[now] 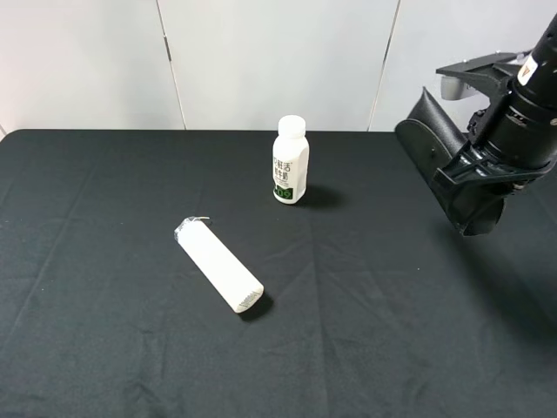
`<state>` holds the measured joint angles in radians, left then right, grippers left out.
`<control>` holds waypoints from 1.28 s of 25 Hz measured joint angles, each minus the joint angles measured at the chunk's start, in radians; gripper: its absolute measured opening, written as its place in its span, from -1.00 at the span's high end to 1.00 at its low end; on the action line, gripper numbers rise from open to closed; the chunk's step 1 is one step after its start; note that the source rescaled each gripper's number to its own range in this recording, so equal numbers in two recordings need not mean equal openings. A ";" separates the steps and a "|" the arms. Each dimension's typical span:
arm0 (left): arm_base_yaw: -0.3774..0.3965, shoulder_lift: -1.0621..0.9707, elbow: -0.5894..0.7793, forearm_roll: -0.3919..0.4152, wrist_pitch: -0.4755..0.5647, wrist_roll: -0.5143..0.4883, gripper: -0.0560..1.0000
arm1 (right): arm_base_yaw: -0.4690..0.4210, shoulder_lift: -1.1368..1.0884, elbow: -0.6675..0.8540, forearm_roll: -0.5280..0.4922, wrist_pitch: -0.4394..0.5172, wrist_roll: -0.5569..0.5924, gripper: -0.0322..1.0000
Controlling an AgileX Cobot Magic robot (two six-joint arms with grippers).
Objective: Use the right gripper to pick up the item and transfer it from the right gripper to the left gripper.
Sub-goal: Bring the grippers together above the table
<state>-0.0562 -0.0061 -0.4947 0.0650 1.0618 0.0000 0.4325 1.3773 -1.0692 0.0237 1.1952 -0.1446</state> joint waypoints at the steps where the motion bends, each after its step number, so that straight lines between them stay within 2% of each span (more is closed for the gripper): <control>1: 0.000 0.000 0.000 0.000 0.000 0.000 -0.94 | 0.023 -0.011 0.000 -0.002 0.009 -0.007 0.92; 6: 0.000 0.000 0.000 0.000 0.000 0.000 -0.94 | 0.136 -0.051 0.000 -0.004 0.019 -0.031 0.92; 13: 0.000 0.000 0.000 0.000 0.000 0.000 -0.94 | 0.295 -0.066 0.000 -0.002 0.020 -0.151 0.92; 17: 0.000 0.029 -0.007 -0.023 0.007 0.005 -0.94 | 0.350 -0.066 0.000 0.001 0.020 -0.206 0.92; 19: 0.000 0.112 -0.038 -0.058 0.032 0.038 -0.94 | 0.365 -0.066 0.000 0.002 0.020 -0.234 0.92; 24: -0.010 0.339 -0.175 -0.180 0.067 0.222 -0.93 | 0.366 -0.066 0.000 0.045 0.021 -0.305 0.93; 27: -0.099 0.463 -0.230 -0.257 0.035 0.279 -0.93 | 0.366 -0.066 0.000 0.084 0.023 -0.356 0.93; 32: -0.339 0.638 -0.298 -0.240 -0.026 0.329 -0.92 | 0.366 -0.066 0.000 0.106 0.023 -0.423 0.93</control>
<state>-0.3951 0.6318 -0.7926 -0.1748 1.0359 0.3289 0.7989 1.3112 -1.0692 0.1292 1.2180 -0.5674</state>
